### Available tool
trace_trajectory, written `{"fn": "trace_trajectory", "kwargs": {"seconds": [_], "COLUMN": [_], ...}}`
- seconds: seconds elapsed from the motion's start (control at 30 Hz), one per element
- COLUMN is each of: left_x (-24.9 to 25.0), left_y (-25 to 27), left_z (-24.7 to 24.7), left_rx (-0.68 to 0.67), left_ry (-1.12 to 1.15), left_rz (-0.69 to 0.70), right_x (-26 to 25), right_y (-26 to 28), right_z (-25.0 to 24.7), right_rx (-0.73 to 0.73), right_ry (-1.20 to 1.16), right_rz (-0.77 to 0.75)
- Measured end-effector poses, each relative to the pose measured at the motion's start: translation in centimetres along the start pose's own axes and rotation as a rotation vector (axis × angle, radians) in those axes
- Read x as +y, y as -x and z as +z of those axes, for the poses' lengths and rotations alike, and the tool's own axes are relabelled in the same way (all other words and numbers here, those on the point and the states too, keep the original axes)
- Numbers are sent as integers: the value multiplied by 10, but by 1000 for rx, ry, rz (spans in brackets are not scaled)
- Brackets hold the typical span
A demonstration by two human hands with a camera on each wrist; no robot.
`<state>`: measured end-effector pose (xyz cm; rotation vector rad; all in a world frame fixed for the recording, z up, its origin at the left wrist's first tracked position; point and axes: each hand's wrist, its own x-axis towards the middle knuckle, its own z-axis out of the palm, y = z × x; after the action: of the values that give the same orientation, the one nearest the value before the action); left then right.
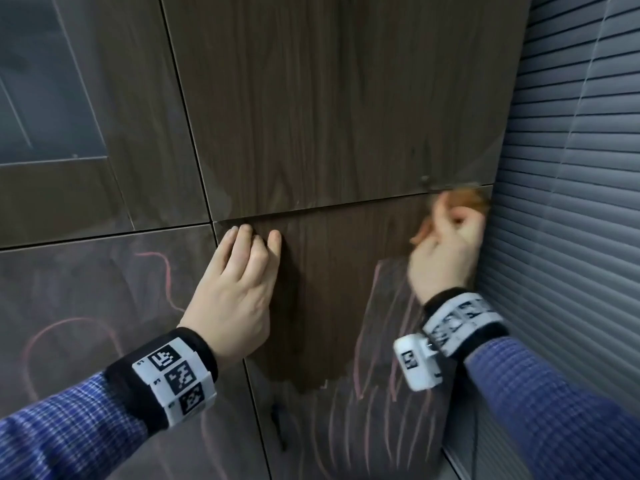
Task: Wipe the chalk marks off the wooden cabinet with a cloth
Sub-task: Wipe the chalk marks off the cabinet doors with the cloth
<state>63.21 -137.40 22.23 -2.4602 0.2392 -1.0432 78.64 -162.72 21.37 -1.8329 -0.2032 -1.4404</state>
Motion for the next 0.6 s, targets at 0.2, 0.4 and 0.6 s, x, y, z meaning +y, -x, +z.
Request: {"fn": "trace_trajectory", "kwargs": {"seconds": [0.2, 0.4, 0.6], "left_x": [-5, -3, 2], "left_y": [1, -1, -1], "left_z": [2, -6, 3], "left_rx": [44, 51, 43], "left_ry": [-15, -6, -7], "left_rz": [42, 7, -2], "right_x": [-105, -9, 35], "right_y": [85, 25, 40], "right_z": [6, -13, -8], "right_rx": [-486, -336, -57], "right_ry": [-94, -30, -33], "right_rz": [-563, -293, 335]}}
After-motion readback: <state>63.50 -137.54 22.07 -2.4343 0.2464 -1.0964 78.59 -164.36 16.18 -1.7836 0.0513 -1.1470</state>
